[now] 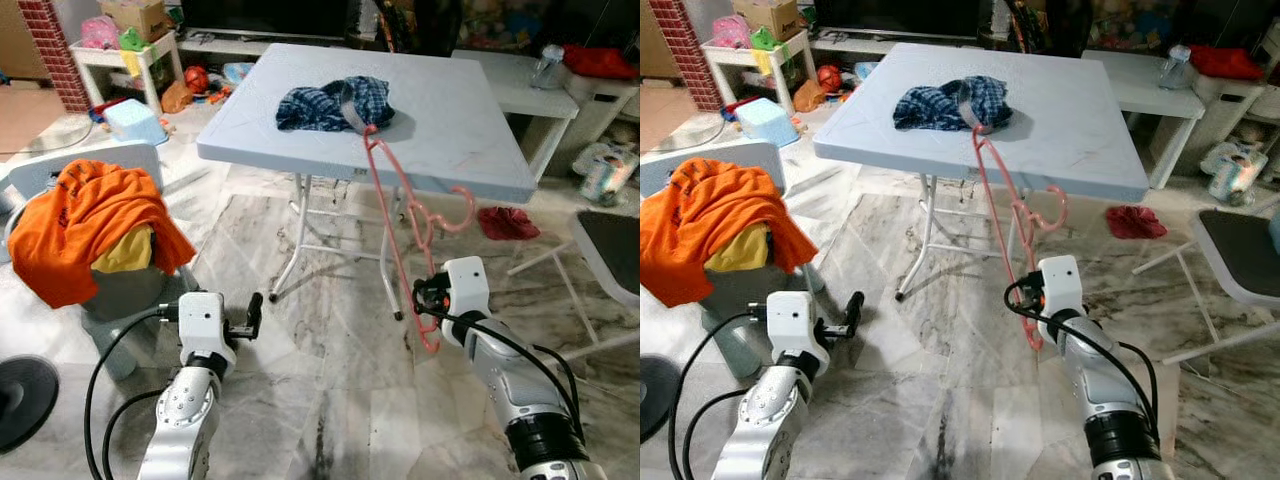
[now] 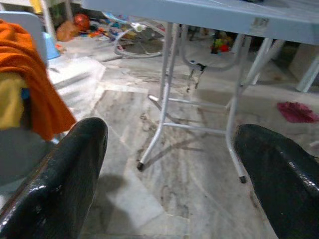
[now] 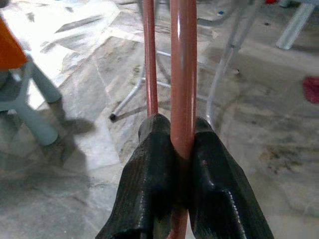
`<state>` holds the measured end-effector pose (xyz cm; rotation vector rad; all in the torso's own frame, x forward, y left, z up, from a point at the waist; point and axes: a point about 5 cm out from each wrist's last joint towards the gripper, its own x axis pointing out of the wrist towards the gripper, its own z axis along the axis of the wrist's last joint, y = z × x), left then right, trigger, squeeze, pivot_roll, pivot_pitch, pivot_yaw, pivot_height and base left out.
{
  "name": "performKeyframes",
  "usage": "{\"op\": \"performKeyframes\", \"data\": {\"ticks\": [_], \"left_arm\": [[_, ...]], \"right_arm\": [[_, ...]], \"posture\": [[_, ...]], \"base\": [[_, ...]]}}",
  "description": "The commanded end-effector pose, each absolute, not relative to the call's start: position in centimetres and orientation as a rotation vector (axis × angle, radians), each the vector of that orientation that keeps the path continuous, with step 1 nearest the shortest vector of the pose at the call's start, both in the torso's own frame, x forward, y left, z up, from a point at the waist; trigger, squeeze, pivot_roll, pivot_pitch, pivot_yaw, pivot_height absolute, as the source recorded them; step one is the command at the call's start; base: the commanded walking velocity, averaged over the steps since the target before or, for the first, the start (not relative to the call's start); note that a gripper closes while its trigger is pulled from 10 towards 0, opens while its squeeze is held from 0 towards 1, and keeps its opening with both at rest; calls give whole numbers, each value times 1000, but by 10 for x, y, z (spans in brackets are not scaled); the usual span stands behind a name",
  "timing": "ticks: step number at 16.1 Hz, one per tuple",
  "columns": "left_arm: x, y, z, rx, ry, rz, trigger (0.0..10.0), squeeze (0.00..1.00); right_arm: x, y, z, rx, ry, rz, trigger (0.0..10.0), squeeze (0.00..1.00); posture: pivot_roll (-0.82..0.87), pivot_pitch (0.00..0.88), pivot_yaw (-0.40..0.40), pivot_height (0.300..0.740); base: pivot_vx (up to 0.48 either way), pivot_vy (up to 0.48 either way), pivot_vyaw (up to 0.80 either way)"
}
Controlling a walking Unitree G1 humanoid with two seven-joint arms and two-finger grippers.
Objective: Hang hanger
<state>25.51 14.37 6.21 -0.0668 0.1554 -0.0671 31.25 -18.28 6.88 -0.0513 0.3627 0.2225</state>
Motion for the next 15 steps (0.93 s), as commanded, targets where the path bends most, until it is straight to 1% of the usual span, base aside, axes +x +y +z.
{"op": "performKeyframes", "data": {"ticks": [1,6,11,15], "left_arm": [[258,141,67,-76,147,-76,10000,0],[259,140,66,-97,164,-78,10000,0],[260,139,65,-109,176,-77,10000,0],[262,137,65,-118,182,-81,10000,0]], "right_arm": [[314,-187,75,-53,349,209,10000,0],[315,-187,76,-58,352,215,10000,0],[316,-186,78,-65,347,222,10000,0],[318,-189,79,-68,347,209,10000,0]], "posture": [[-53,0,-54,740],[-58,0,-59,740],[-62,0,-60,740],[-67,0,-60,740]], "base": [[0,0,-800],[0,0,-743],[0,0,0],[0,341,0]]}}
